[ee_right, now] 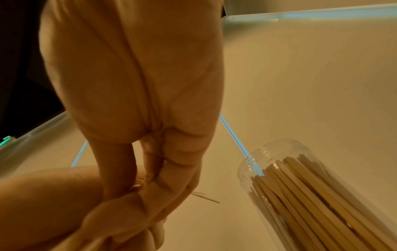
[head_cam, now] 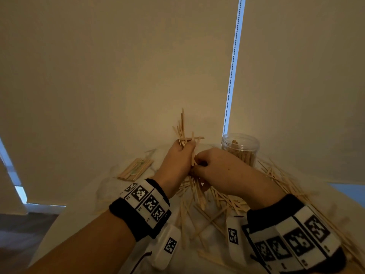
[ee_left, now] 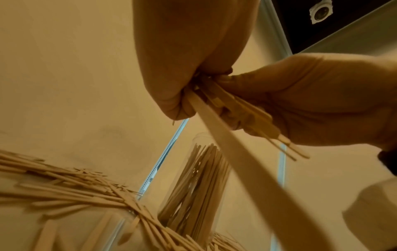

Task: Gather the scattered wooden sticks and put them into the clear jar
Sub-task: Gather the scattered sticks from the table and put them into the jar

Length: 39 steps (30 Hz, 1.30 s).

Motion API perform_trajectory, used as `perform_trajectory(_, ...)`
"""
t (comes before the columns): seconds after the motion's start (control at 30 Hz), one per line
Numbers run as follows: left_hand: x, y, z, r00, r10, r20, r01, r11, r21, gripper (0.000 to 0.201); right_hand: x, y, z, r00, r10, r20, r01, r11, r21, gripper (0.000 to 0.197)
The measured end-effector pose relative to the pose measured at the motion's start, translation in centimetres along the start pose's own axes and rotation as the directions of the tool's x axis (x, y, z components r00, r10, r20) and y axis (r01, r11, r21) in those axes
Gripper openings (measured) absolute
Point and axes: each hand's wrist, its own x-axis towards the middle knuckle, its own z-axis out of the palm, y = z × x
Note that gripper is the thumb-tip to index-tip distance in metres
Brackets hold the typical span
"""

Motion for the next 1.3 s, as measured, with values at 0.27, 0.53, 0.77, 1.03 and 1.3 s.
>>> perform_trajectory(0.27,0.8,-0.8,0.6,1.000,-0.009,0.003,0.009,1.000,0.007,0.021,-0.1,1.0,-0.5,0.996,0.063,-0.061,-0.062,0.998,0.026,0.017)
perform_trajectory(0.53,1.5,-0.2,1.7,0.999,0.016,0.046,-0.018,0.999,0.037,0.028,0.3,0.9,-0.2,0.991,0.014,-0.136,-0.023,0.998,-0.063,0.022)
perform_trajectory(0.77,1.7,-0.2,2.7,0.999,0.009,0.047,-0.001,0.988,-0.154,0.024,0.1,1.1,-1.0,0.987,-0.010,-0.160,-0.016,0.987,-0.160,0.030)
perform_trajectory(1.03,-0.9,2.2,4.2,0.967,0.075,0.243,-0.003,0.959,-0.284,0.022,-0.5,2.7,-4.1,0.816,0.075,-0.574,-0.040,0.997,0.072,0.040)
perform_trajectory(1.3,-3.2,1.9,5.5,0.848,0.132,0.514,-0.003,0.970,-0.244,0.028,-0.3,3.1,-5.6,0.668,0.108,-0.737,0.274,0.884,0.378,0.024)
